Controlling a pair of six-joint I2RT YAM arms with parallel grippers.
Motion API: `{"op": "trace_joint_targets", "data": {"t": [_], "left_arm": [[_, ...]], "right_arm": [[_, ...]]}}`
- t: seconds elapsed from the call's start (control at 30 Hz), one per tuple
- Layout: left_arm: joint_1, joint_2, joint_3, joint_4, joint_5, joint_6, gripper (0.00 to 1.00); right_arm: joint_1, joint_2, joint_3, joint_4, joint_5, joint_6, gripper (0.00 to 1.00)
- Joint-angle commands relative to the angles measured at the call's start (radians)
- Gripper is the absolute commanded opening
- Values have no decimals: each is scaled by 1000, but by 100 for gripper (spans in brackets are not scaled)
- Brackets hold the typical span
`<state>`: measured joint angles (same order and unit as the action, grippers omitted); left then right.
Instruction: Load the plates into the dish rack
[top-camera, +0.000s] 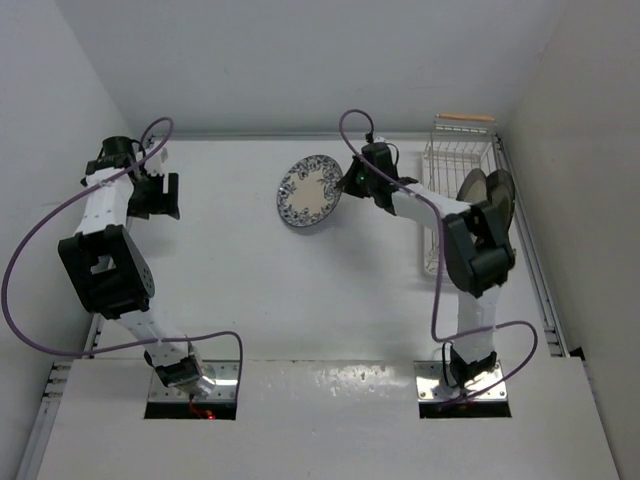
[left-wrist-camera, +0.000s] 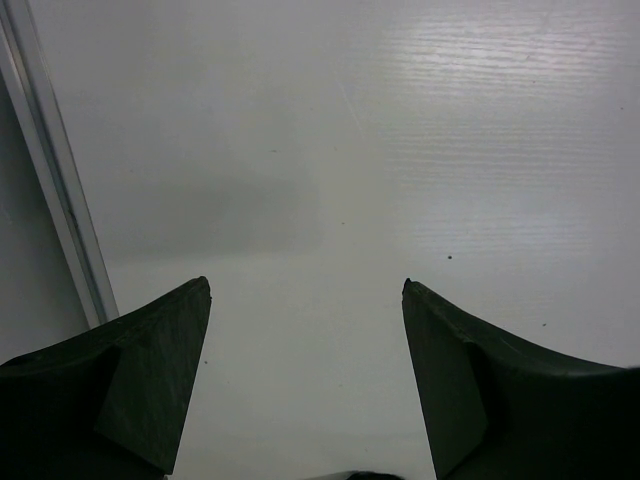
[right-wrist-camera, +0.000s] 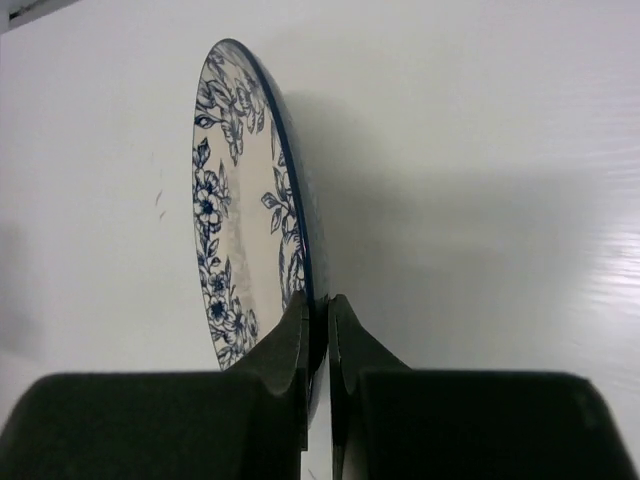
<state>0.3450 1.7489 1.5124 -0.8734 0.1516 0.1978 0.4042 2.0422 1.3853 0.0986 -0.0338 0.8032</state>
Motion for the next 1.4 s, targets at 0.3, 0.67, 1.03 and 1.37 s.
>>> {"op": "trace_joint_targets", "data": {"t": [0.3,0.67,1.03,1.37], "left_arm": [[-37,-77,35,2,144,20,82],[-98,-131,35,2,172,20,82],[-107,-149,35,2,172,20,82],[-107,-149,26,2,172,29,82]], "right_arm": [[25,-695,-249,132,285,-479,0],[82,-1051,-310,269,794,-1053,0],[64,-1048,-442,583,956,-1396,0],[30,-961,-462,710,914,-1527,0]]}}
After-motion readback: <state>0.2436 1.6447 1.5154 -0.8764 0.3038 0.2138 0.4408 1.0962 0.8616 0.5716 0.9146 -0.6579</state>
